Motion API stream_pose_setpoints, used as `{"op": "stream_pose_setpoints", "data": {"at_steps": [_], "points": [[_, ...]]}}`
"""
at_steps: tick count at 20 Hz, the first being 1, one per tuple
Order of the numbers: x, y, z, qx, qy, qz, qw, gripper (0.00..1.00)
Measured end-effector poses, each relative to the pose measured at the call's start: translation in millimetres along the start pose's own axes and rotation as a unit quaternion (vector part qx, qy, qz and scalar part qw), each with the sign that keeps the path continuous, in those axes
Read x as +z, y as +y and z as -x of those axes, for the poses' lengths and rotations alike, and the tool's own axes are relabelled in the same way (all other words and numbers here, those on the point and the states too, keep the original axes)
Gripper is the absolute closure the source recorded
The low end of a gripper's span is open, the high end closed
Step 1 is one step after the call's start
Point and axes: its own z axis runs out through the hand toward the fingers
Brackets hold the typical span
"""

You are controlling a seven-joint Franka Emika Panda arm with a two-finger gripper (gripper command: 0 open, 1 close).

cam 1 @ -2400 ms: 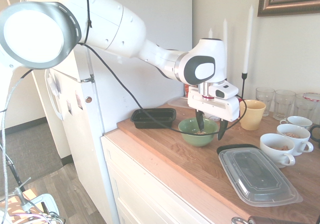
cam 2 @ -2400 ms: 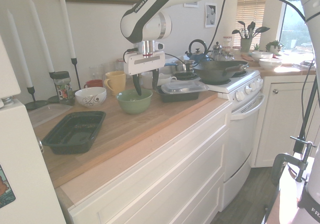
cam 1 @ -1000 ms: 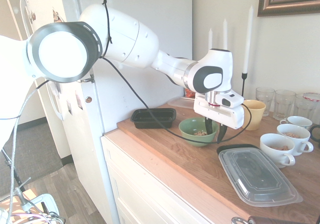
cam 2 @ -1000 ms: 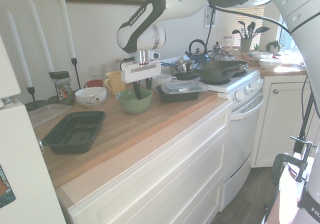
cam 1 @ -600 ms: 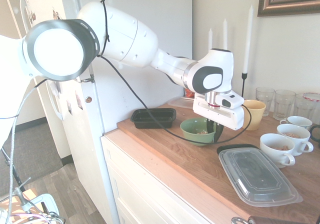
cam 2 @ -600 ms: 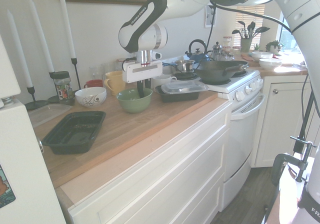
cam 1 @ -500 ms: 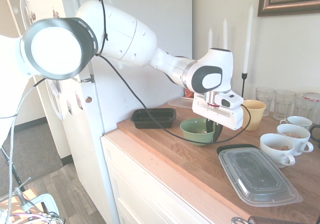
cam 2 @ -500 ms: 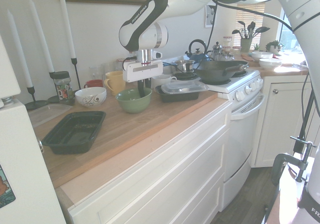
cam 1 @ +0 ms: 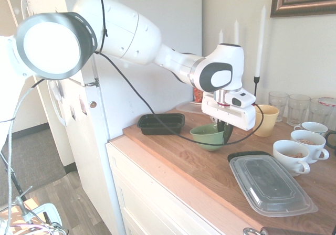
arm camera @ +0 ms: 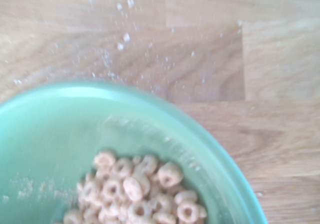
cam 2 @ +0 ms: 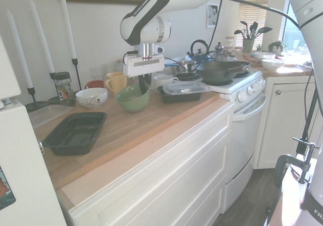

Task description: Pour the cereal into the box

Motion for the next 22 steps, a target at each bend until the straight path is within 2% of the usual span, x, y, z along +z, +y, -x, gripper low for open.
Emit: {"op": "stream_pose_setpoints", "data": {"at_steps": [4, 8, 14, 19, 22], "points": [[-13, -2, -2, -0.002, 0.009, -0.004, 1.0, 1.0], [-55, -12, 2, -0.014, 0.033, -0.012, 0.999, 1.0], [-104, -59, 48, -0.062, 0.079, 0.005, 0.995, 1.0], [-121, -100, 104, -0.109, 0.135, 0.047, 0.984, 1.0], [-117, -117, 138, -0.142, 0.184, 0.082, 0.969, 1.0]]}}
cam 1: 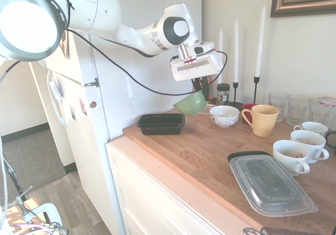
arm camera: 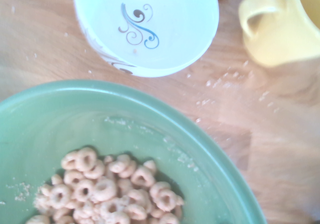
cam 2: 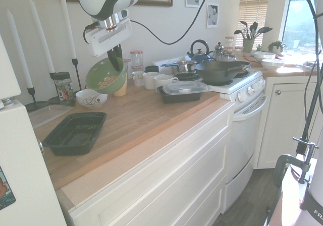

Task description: Pour the cereal into the box

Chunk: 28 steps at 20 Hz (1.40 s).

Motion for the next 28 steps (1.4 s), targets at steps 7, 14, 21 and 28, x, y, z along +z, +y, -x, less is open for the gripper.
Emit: {"op": "stream_pose_setpoints", "data": {"at_steps": [7, 14, 21, 28], "points": [[6, -49, 67, -0.078, 0.123, 0.044, 0.988, 1.0], [10, -73, 104, -0.14, 0.197, 0.056, 0.969, 1.0], [1, -93, 118, -0.173, 0.236, 0.055, 0.955, 1.0], [8, -102, 130, -0.208, 0.289, 0.068, 0.932, 1.0]]}}
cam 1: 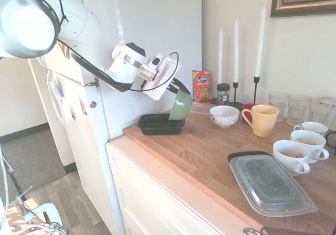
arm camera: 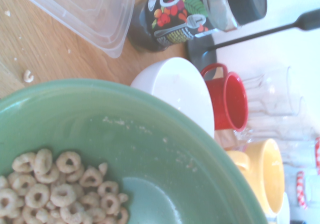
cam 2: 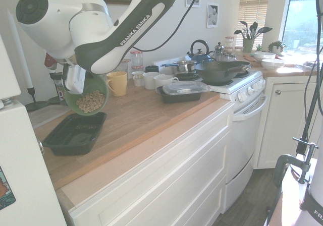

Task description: Pour the cereal into the box

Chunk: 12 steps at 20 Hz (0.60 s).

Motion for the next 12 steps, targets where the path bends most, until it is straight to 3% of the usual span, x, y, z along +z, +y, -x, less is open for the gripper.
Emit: {"op": "stream_pose_setpoints", "data": {"at_steps": [12], "points": [[-6, -20, 20, -0.037, 0.089, -0.004, 0.995, 1.0]]}}
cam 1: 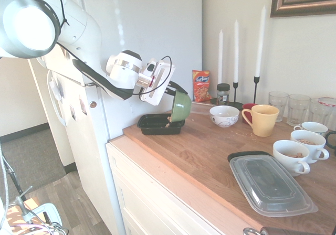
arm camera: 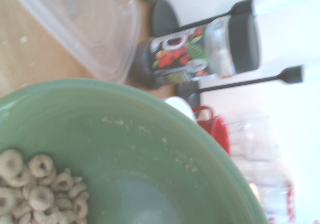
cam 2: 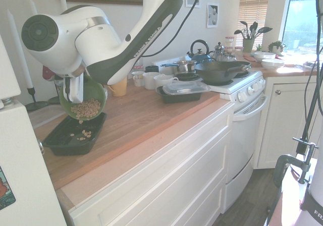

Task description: Pour the cereal into the box

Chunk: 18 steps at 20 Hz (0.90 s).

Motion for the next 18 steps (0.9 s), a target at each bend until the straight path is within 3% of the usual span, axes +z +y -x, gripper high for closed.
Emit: {"op": "stream_pose_setpoints", "data": {"at_steps": [9, 18], "points": [[-12, -11, 3, -0.023, 0.047, 0.018, 0.998, 1.0], [-14, -7, 8, -0.01, 0.065, 0.092, 0.994, 1.0]]}}
